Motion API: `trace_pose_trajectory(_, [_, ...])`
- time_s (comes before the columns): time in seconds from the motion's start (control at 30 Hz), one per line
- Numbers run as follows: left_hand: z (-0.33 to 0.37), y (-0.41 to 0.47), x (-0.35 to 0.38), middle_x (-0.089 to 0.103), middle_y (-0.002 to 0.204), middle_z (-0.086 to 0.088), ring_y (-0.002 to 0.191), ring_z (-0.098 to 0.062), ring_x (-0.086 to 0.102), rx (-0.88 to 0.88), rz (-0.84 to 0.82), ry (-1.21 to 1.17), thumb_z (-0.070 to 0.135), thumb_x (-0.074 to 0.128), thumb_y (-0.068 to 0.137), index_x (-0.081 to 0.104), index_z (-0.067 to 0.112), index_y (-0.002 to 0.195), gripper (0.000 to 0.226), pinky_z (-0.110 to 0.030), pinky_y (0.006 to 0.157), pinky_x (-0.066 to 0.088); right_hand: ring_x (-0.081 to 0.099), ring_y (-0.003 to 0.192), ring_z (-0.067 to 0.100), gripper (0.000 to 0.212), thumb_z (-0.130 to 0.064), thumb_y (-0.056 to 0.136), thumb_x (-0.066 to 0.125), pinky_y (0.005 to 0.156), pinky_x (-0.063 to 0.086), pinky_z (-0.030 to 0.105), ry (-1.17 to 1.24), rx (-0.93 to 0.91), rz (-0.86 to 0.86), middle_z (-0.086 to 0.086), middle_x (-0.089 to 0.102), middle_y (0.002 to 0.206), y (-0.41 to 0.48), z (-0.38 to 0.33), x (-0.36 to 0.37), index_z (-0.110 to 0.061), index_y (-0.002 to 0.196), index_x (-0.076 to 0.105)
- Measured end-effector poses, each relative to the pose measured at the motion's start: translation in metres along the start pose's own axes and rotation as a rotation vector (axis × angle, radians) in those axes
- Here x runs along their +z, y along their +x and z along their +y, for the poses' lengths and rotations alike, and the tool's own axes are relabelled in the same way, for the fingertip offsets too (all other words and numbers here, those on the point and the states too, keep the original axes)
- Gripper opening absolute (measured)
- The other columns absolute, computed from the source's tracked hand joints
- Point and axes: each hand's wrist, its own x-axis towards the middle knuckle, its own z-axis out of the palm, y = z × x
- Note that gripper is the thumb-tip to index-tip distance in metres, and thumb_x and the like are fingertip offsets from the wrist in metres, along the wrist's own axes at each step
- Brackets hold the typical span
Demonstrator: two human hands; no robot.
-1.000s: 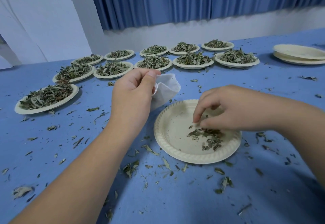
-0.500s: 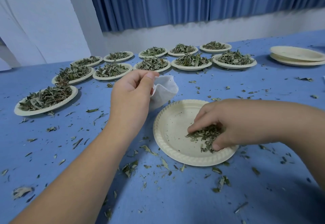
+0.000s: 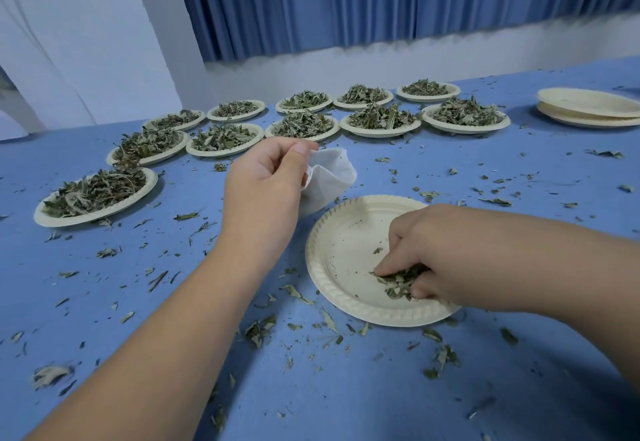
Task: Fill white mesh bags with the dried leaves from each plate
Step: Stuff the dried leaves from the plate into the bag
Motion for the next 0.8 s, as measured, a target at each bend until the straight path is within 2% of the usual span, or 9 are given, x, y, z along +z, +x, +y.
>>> trace_pose_trajectory(0.07, [0.000, 0.000, 0.000, 0.047, 0.051, 0.015, 0.044, 0.000, 0.039, -0.007, -0.001, -0.011, 0.017, 0.053, 0.098, 0.070, 0.025, 0.081, 0.026, -0.010, 0.044, 0.032, 0.057, 0.105, 0.009, 0.049, -0.017, 0.094, 0.055, 0.060, 0.035, 0.013, -0.021, -0.006, -0.002, -0.014, 0.059, 0.116, 0.002, 0.001, 0.003, -0.042, 0.136, 0.047])
trace_pose_trajectory(0.1, [0.000, 0.000, 0.000, 0.047, 0.051, 0.016, 0.044, 0.000, 0.039, -0.010, -0.001, -0.017, 0.016, 0.053, 0.098, 0.070, 0.025, 0.081, 0.026, -0.010, 0.043, 0.032, 0.059, 0.102, 0.008, 0.048, -0.015, 0.093, 0.055, 0.059, 0.036, 0.014, -0.020, -0.010, 0.005, -0.013, 0.062, 0.111, 0.003, 0.001, 0.004, -0.041, 0.134, 0.050])
trace_pose_trajectory(0.2, [0.001, 0.000, 0.000, 0.047, 0.051, 0.016, 0.043, 0.000, 0.039, -0.014, -0.001, -0.030, 0.016, 0.053, 0.098, 0.070, 0.024, 0.082, 0.025, -0.009, 0.042, 0.032, 0.061, 0.093, 0.010, 0.037, -0.019, 0.093, 0.054, 0.074, 0.048, 0.021, -0.019, -0.016, 0.083, -0.011, 0.062, 0.101, 0.005, 0.000, 0.008, -0.037, 0.125, 0.059])
trace_pose_trajectory(0.4, [0.000, 0.000, -0.001, 0.048, 0.052, 0.017, 0.043, 0.001, 0.040, -0.006, 0.002, -0.004, 0.018, 0.053, 0.099, 0.070, 0.026, 0.083, 0.025, -0.009, 0.043, 0.031, 0.060, 0.101, 0.015, 0.032, -0.025, 0.096, 0.049, 0.082, 0.050, 0.027, -0.008, -0.019, 0.113, -0.011, 0.059, 0.116, 0.005, -0.007, 0.004, -0.036, 0.123, 0.061])
trace_pose_trajectory(0.67, [0.000, -0.002, 0.000, 0.051, 0.052, 0.016, 0.043, -0.001, 0.040, 0.005, 0.007, 0.018, 0.019, 0.056, 0.097, 0.072, 0.029, 0.082, 0.024, -0.012, 0.044, 0.030, 0.064, 0.084, 0.014, 0.027, -0.019, 0.085, 0.054, 0.074, 0.056, 0.036, 0.203, 0.014, 0.225, -0.012, 0.065, 0.095, 0.004, 0.001, 0.009, -0.035, 0.100, 0.072])
trace_pose_trajectory(0.8, [0.002, -0.002, 0.002, 0.053, 0.052, 0.014, 0.044, -0.002, 0.041, 0.000, 0.012, 0.024, 0.019, 0.058, 0.096, 0.073, 0.030, 0.079, 0.025, -0.012, 0.044, 0.031, 0.066, 0.080, 0.010, 0.021, -0.020, 0.079, 0.063, 0.076, 0.056, 0.037, 0.446, 0.013, 0.261, -0.015, 0.070, 0.086, 0.004, 0.010, 0.008, -0.038, 0.085, 0.074])
